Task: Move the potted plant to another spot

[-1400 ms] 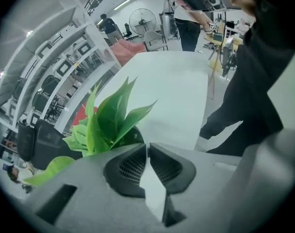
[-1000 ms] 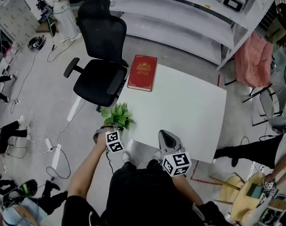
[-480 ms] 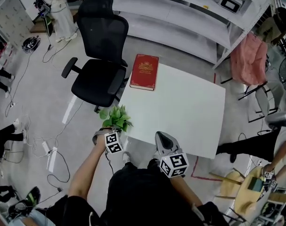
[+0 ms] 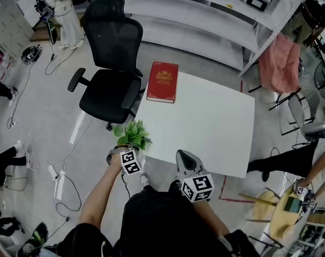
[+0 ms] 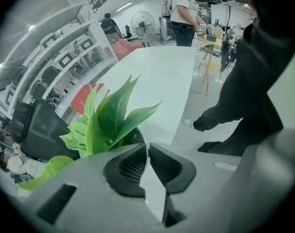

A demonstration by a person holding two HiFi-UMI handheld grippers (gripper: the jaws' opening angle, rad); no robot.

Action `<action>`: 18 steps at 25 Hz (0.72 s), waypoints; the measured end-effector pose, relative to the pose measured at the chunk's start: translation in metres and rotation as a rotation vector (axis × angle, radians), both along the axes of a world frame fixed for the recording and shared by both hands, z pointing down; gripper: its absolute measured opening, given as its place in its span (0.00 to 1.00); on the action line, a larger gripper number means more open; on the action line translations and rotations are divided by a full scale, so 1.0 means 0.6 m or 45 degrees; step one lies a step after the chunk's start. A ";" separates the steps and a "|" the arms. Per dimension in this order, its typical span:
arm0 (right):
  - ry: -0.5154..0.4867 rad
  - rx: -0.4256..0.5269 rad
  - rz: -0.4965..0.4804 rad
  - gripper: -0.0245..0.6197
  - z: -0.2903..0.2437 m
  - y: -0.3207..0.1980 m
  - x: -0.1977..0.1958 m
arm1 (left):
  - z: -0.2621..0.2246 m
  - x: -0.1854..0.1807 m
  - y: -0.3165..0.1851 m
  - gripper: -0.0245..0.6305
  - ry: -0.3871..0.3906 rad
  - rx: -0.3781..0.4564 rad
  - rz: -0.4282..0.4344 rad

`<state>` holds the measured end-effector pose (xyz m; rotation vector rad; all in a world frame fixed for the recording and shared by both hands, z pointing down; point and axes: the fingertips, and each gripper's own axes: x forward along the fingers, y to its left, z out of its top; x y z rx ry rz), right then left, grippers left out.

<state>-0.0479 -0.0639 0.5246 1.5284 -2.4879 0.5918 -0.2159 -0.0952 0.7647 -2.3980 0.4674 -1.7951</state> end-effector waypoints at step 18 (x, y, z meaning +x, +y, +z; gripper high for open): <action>-0.005 0.001 -0.023 0.06 0.005 0.004 -0.001 | -0.012 -0.011 0.000 0.19 0.039 -0.017 -0.119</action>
